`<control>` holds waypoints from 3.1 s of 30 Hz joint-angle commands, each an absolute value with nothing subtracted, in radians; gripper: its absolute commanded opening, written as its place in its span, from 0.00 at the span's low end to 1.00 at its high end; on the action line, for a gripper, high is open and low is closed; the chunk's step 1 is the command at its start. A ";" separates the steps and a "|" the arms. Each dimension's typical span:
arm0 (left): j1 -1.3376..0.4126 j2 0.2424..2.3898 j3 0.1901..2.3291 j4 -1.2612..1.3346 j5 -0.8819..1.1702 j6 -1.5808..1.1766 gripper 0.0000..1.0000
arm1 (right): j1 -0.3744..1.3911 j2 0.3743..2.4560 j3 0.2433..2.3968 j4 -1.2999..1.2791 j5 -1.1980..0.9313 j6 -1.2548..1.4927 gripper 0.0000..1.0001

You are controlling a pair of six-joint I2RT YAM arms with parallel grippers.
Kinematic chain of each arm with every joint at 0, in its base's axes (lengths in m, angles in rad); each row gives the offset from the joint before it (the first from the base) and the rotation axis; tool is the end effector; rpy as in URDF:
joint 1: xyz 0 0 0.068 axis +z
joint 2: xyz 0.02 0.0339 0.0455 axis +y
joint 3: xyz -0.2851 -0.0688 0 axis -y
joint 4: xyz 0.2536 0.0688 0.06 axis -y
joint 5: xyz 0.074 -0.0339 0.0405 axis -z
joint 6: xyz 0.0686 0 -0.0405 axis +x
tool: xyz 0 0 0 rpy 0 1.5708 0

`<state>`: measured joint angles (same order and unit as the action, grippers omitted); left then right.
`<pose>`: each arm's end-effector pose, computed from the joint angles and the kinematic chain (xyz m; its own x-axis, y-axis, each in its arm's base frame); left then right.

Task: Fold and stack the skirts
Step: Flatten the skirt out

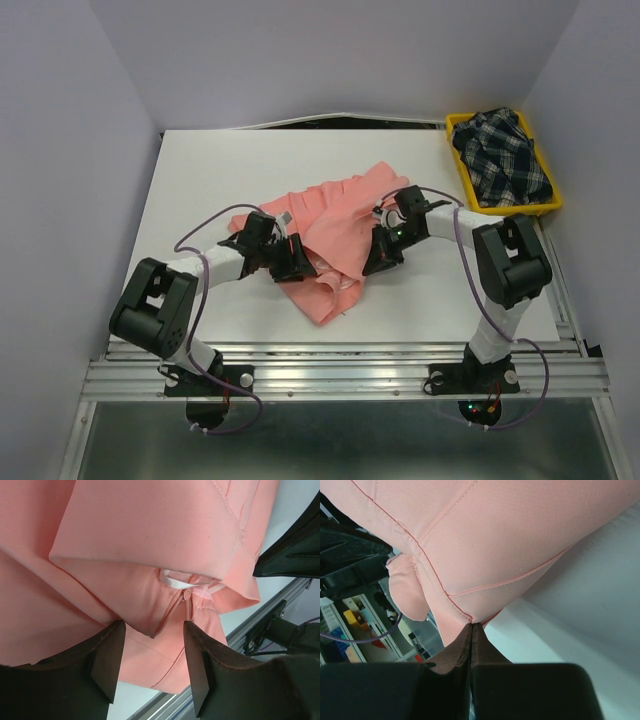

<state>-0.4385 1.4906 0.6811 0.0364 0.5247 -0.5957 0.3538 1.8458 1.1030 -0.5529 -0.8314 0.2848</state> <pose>0.2670 -0.1632 0.1623 -0.9117 -0.1088 -0.3962 0.2181 0.6890 -0.6912 0.3178 0.1714 0.1449 -0.9849 -0.1619 -0.0609 -0.1511 0.6336 0.7588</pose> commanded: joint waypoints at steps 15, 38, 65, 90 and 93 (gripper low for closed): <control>-0.296 1.447 0.940 -0.141 0.467 -0.402 0.00 | 0.236 1.657 1.110 -0.531 -0.821 0.295 0.01; -0.299 0.868 1.212 -0.382 -0.232 0.431 0.00 | 0.058 1.293 1.401 -0.424 -0.860 0.440 0.01; -0.296 1.075 1.278 -0.344 0.061 0.171 0.00 | 0.730 2.020 1.077 0.555 -0.864 1.210 0.59; -0.276 0.913 0.969 -0.443 0.098 0.206 0.00 | 0.649 2.060 0.904 0.736 -0.810 1.313 0.79; -0.270 0.917 0.989 -0.462 0.057 0.218 0.00 | 0.626 1.999 0.842 0.697 -0.805 1.275 0.84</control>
